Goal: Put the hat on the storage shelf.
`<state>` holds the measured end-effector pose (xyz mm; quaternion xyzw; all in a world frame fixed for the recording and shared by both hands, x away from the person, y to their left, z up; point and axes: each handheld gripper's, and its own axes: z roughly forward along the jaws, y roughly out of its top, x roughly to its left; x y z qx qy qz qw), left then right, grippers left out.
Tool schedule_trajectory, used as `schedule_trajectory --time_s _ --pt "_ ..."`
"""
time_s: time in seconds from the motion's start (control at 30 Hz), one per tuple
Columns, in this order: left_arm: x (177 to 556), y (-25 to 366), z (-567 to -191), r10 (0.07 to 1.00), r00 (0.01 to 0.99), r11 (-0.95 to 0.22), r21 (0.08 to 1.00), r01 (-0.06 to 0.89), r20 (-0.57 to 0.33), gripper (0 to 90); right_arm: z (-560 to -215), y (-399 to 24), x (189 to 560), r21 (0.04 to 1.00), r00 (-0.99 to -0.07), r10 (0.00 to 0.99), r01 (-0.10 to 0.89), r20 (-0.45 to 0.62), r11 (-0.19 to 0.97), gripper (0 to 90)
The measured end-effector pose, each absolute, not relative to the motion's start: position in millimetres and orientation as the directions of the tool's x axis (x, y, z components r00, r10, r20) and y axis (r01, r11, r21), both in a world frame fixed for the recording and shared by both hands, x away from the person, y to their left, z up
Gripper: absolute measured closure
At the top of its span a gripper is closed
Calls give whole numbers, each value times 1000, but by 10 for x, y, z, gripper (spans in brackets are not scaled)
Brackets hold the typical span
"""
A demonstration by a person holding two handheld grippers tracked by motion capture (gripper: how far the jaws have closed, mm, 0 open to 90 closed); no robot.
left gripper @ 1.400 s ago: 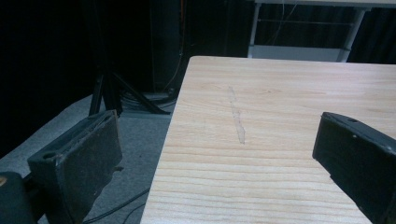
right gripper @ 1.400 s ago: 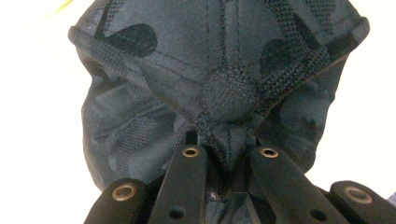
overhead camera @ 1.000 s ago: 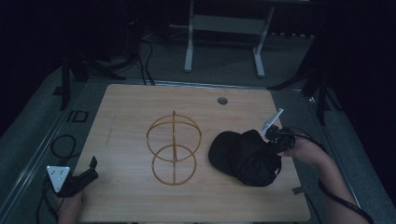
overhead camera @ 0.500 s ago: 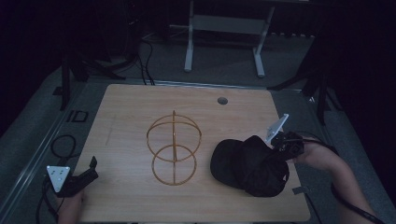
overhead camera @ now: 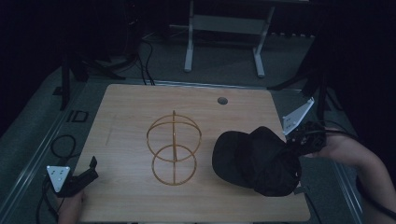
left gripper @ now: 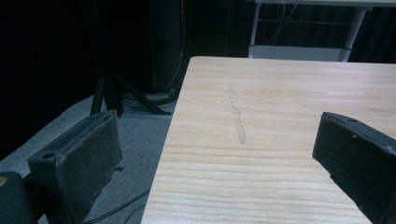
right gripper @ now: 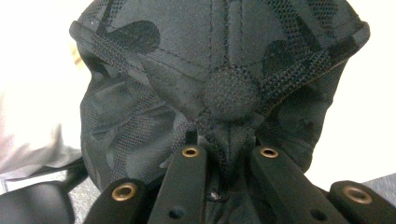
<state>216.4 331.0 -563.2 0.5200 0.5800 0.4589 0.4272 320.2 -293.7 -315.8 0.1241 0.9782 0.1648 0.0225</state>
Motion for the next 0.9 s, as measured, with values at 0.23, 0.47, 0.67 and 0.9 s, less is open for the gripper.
schedule_trajectory --time_s 0.23,0.47,0.67,0.9 --pt "2164 3310 -5632 995 -95 37 977 212 -18 18 -2770 -2935 3114 344 -972 232 205 -38 916 874" --pt "2165 3310 -5631 995 -94 37 977 212 -17 18 -2390 -2932 3064 379 -971 224 179 -79 908 875" --pt "2165 3309 -5631 995 -95 36 977 212 -17 18 -2085 -2890 3044 420 -967 225 156 -120 894 875" --pt "2163 3311 -5632 995 -93 37 977 211 -18 18 -1826 -2771 3110 451 -964 222 137 -143 882 875"
